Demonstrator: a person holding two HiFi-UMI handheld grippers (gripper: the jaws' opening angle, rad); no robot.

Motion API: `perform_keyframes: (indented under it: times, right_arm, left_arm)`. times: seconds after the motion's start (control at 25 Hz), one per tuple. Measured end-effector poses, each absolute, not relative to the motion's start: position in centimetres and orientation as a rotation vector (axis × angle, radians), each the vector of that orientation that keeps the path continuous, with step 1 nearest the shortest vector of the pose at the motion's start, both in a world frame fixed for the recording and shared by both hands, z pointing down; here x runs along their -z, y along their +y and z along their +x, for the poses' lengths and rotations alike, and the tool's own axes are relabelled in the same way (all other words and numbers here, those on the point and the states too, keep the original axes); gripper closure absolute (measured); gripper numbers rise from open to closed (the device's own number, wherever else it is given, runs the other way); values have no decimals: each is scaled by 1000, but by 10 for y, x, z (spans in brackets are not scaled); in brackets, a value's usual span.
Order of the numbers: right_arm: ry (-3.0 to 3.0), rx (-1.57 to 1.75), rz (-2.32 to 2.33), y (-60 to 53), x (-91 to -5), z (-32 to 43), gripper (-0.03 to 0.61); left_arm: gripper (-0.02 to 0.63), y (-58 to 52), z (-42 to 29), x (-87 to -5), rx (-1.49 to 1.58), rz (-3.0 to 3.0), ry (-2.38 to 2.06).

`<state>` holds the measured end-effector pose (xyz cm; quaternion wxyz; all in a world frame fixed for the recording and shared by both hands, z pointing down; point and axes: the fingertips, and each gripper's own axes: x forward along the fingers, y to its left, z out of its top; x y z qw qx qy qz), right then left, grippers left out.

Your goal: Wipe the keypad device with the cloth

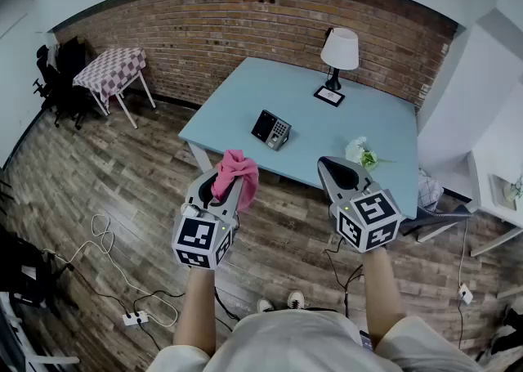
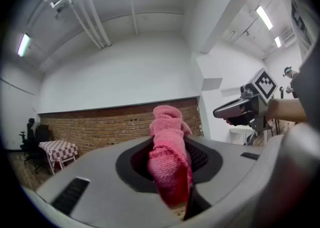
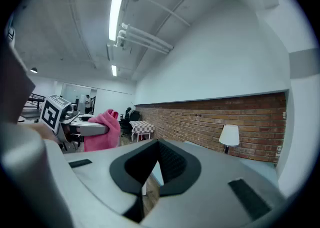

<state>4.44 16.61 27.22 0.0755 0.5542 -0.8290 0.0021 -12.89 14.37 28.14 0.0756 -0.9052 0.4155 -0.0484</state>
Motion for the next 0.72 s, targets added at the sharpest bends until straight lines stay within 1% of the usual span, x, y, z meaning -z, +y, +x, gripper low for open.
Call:
perform_keyframes:
  times: [0.72]
  right_arm:
    - [-2589,-111,1639,168,-280,30,561]
  left_arm:
    - [471,142,-134,-293,168,-2752,1189]
